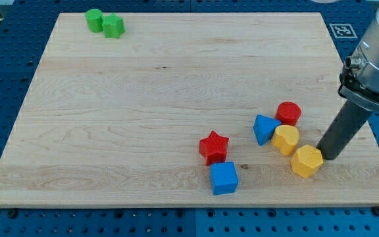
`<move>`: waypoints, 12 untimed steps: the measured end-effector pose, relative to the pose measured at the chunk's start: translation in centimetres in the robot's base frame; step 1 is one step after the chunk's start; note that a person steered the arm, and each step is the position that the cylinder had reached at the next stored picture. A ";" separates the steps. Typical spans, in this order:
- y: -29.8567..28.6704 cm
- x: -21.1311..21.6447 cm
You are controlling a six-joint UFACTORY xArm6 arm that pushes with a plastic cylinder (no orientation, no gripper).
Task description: Separate the group of blocks
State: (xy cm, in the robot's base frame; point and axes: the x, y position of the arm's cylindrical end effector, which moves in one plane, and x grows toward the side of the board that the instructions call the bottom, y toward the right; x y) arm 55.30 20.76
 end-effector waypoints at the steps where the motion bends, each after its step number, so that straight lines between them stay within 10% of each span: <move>1: -0.8 0.9; 12: -4.3 -2.6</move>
State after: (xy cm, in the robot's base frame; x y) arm 52.72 16.44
